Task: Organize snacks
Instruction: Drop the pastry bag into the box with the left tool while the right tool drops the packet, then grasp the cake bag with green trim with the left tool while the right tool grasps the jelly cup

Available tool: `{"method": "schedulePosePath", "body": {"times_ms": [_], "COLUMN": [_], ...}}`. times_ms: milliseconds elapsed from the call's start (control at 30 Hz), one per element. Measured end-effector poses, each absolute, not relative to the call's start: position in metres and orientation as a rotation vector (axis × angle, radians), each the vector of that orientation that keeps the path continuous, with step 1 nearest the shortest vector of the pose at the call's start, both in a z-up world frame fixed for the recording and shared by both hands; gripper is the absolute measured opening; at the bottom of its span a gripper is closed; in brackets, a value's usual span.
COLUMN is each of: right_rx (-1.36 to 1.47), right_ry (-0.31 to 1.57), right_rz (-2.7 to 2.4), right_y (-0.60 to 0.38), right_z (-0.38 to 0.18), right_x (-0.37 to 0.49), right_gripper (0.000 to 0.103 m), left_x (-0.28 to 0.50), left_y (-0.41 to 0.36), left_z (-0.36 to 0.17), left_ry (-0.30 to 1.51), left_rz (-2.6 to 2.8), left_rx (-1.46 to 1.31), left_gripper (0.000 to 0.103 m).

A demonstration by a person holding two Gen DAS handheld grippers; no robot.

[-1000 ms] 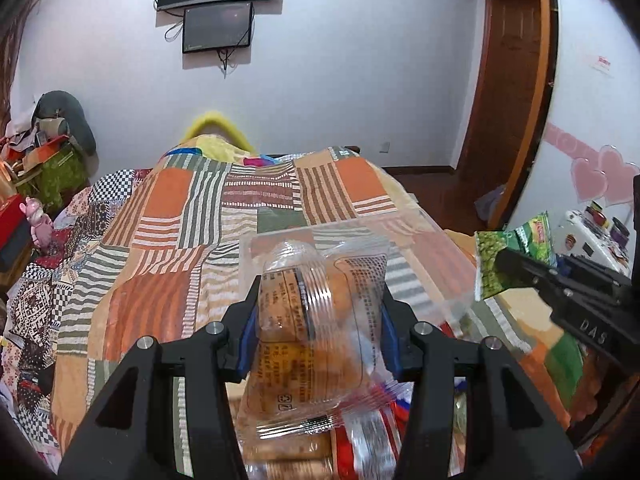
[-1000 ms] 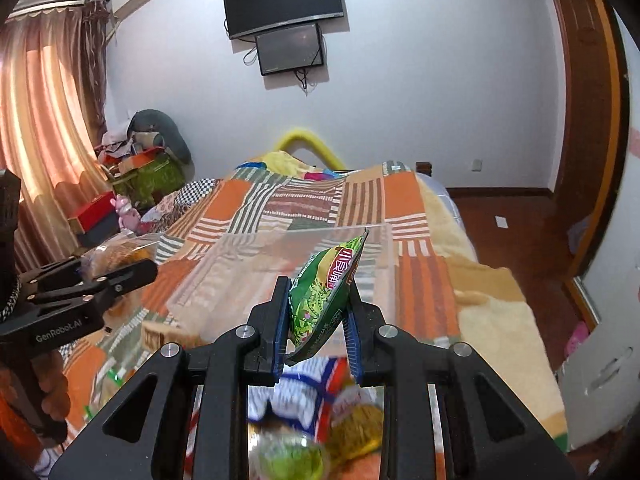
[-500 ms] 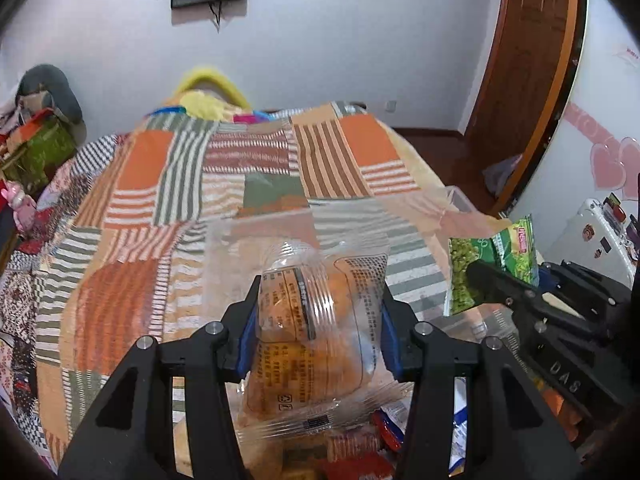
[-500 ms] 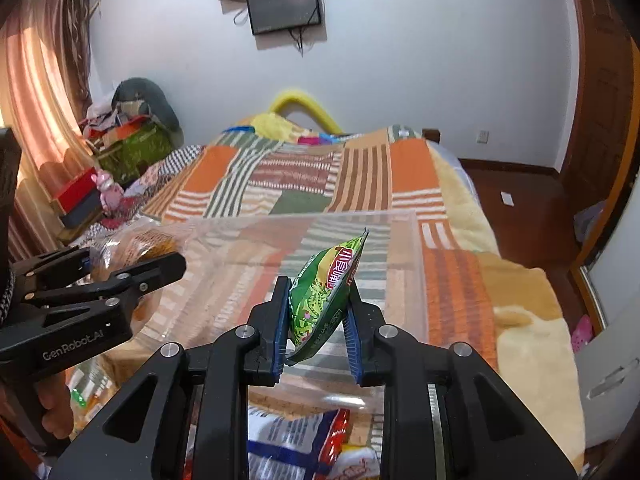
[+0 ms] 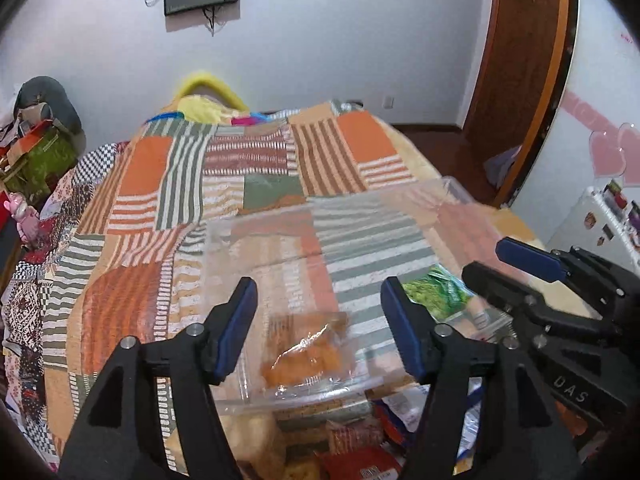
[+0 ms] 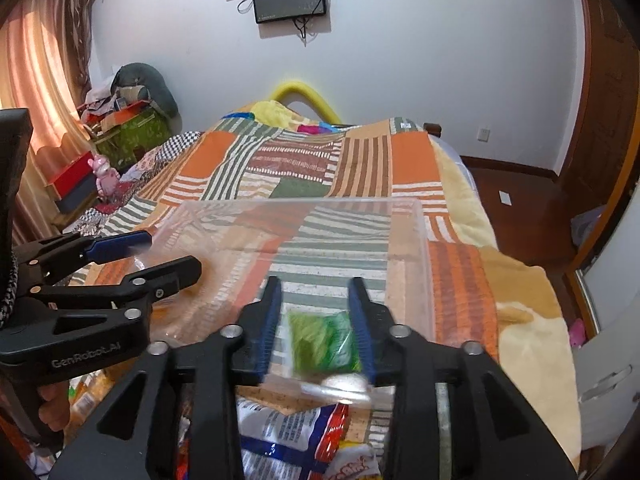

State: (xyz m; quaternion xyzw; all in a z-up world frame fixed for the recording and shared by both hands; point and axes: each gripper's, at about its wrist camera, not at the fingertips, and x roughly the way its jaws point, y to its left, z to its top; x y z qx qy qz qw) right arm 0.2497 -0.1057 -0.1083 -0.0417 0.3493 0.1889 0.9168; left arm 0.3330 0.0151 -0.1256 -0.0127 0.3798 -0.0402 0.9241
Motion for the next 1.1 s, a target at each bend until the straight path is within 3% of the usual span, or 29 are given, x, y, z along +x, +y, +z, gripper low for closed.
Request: {"method": "schedulePosePath", "body": {"times_ms": [33,233,367,533,1100], "right_rx": [-0.082,-0.077,-0.077,-0.085,-0.086], "right_ry": [0.711,0.667,0.631,0.608,0.729], "right_rz": [0.388,0.401,0.417,0.428,0.416], "right_y": [-0.106,-0.112,-0.117,-0.125,-0.135], "right_z": [-0.105,-0.083,-0.07,-0.064,-0.11], "right_x": [0.248,0.228,0.209,0.182,0.133], "right_gripper": [0.043,0.044,0.05,0.051,0.057], "left_x": [0.329,0.292,0.261,0.224,0.13], "left_y": [0.015,0.023,0.038,0.058,0.108], "left_z": [-0.121,-0.086,-0.071,-0.068,-0.158], "left_ry": [0.765,0.677,0.644,0.642,0.852], "left_rz": [-0.082,-0.09,-0.096,-0.08,-0.03], "left_rx": [-0.03,-0.047,-0.069,-0.061,-0.085], "left_gripper": [0.067,0.077,0.085,0.09,0.092]}}
